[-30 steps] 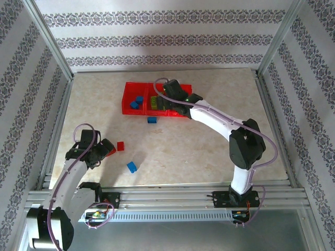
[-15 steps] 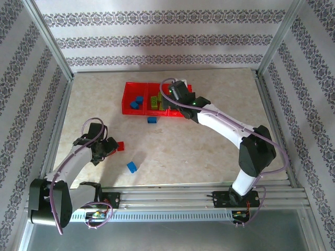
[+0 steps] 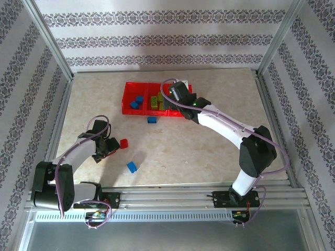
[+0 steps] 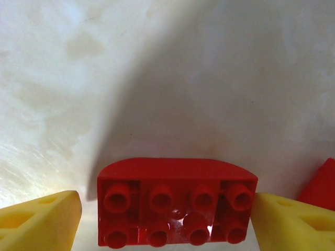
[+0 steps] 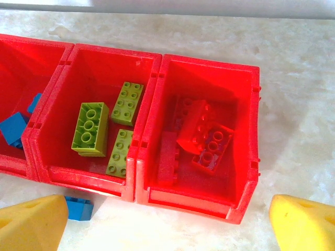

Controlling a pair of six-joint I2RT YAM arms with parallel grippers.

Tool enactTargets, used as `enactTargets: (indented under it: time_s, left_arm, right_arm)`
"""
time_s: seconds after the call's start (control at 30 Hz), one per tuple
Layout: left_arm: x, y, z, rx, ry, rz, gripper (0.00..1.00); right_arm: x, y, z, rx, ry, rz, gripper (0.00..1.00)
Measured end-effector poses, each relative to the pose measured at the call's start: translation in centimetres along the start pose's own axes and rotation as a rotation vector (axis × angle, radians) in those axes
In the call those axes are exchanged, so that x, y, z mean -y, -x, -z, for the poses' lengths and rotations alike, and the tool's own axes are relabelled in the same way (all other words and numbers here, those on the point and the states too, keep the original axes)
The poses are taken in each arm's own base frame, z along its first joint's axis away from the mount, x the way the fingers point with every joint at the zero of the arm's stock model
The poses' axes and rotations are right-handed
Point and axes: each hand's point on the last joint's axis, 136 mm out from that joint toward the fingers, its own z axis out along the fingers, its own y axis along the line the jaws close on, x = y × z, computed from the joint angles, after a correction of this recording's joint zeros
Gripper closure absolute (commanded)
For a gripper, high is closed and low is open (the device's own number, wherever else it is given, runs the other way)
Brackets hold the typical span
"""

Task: Sort the legos into containers by color
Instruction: Pick up the lego from the middle-left of the table, then place the lego in the container.

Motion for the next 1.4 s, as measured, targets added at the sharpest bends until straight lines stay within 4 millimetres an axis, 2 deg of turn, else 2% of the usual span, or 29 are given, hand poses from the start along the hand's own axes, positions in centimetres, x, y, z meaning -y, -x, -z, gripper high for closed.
enactTargets:
  time_s: [0.33,0.53,0.7,0.83,0.93,1.07,1.23,1.4]
  left_arm:
    - [-0.1,0.0,-0.5,-0.009,0.039,-0.049,0.35]
    - [0.4,0.0,-0.4,-0.005,0.032,-0.066,0.40]
    - [1.4,0.6,0.2,0.015,0.006,-0.077,0.48]
    - [3.2,1.9,1.6,0.061,-0.042,-0.090,0.49]
    - [5.4,3.3,3.1,0.115,-0.100,-0.114,0.50]
    - [9.6,5.1,5.3,0.195,-0.202,-0.164,0.50]
    - [16.5,6.5,6.5,0.256,-0.320,-0.249,0.51]
    - [24.5,7.5,7.2,0.287,-0.430,-0.358,0.51]
  right_arm:
    - [0.0,0.0,0.0,0.001,-0.002,0.000,0.02]
    - [0.1,0.0,0.0,0.003,-0.006,0.000,0.02]
    - [0.0,-0.4,0.2,0.001,-0.008,0.008,0.02]
    - [0.5,-0.8,0.4,0.001,-0.027,0.006,0.02]
    - [1.2,-1.1,0.9,0.006,-0.047,-0.002,0.02]
    - [2.5,-1.4,1.7,0.023,-0.086,-0.023,0.02]
    - [4.5,-1.9,3.0,0.054,-0.147,-0.063,0.02]
    - [6.7,-2.1,4.9,0.104,-0.204,-0.114,0.02]
